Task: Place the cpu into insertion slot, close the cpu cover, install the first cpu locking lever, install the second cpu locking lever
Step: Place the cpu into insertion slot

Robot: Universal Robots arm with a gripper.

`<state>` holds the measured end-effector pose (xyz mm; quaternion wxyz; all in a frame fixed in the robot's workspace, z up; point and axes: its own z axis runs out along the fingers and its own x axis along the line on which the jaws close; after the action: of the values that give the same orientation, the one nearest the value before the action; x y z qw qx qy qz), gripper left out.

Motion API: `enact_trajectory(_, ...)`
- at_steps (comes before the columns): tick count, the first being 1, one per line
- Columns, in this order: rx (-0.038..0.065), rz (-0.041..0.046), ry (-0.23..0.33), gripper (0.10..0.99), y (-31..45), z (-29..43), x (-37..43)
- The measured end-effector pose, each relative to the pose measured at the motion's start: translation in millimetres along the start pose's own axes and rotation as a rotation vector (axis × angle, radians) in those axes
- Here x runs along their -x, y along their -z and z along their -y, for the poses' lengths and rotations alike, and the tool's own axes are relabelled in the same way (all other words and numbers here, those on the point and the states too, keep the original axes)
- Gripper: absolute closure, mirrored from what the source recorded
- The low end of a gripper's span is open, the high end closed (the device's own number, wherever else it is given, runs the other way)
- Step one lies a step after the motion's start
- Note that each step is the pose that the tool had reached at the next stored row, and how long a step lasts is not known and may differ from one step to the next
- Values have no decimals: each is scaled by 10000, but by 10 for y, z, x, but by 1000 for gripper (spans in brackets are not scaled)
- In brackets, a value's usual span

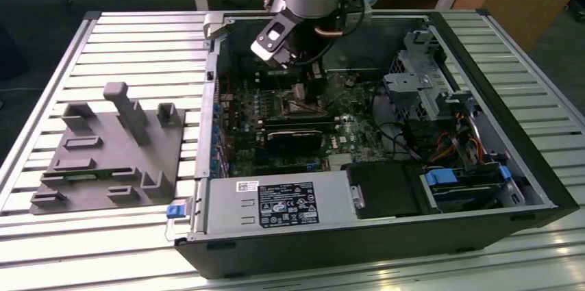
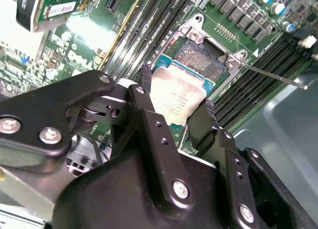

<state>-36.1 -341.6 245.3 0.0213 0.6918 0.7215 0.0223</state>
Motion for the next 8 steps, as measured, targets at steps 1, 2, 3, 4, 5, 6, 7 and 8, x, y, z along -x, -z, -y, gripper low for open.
enact_trajectory(1,1,4,-65,549,-4,0,0)
enact_trajectory(2,2,5,-74,549,-9,1,0)
enact_trajectory(3,10,6,-75,549,-16,1,0)
enact_trajectory(4,35,6,-77,549,-30,3,0)
enact_trajectory(5,65,8,-77,549,-42,3,0)
enact_trajectory(6,99,8,-75,549,-54,4,0)
enact_trajectory(7,135,10,-75,549,-66,4,0)
enact_trajectory(8,168,11,-75,549,-78,5,0)
